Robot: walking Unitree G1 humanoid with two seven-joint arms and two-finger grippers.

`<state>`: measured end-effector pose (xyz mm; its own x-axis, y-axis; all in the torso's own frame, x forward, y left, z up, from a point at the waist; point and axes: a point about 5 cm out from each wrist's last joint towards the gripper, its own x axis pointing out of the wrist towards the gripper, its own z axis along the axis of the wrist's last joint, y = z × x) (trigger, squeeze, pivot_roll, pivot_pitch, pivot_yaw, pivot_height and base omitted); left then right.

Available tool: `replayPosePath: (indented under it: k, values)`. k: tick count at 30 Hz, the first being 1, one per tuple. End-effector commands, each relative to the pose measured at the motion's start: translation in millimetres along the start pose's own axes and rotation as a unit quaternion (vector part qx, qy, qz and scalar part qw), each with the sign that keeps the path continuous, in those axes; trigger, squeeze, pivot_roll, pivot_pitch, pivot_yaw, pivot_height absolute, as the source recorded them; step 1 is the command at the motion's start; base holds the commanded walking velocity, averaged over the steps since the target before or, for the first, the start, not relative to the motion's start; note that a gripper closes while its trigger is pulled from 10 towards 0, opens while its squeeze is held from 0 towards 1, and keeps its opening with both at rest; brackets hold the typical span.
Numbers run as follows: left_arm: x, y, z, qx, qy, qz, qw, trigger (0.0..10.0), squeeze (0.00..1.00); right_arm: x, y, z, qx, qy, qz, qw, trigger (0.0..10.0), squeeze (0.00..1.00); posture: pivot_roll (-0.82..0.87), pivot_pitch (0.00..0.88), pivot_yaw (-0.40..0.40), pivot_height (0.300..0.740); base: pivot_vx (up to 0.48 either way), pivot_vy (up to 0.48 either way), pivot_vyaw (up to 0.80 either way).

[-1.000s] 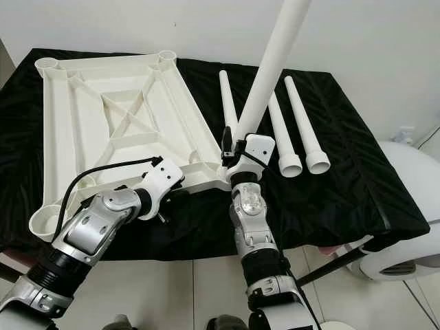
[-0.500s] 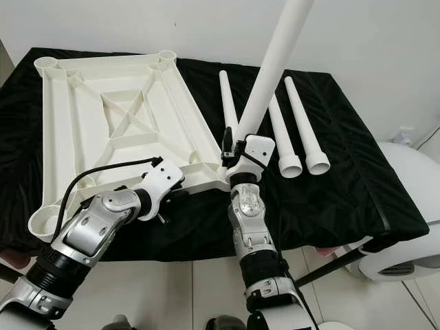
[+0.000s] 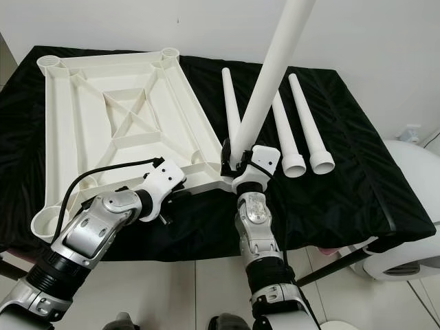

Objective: Building children table

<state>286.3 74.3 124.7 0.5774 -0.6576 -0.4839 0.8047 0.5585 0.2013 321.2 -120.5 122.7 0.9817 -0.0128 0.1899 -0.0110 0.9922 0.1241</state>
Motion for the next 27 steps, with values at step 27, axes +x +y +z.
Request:
replayPosePath:
  k: [27]
  values:
    - [0.3, -6.7, -13.2, -0.01, 0.029, -0.029, 0.999, 10.0, 0.0, -0.3, -56.3, 6.0, -0.041, 0.069, 0.256, 0.963, 10.0, 0.0, -0.01, 0.06, -0.06, 0.74, 0.0, 0.0, 0.0]
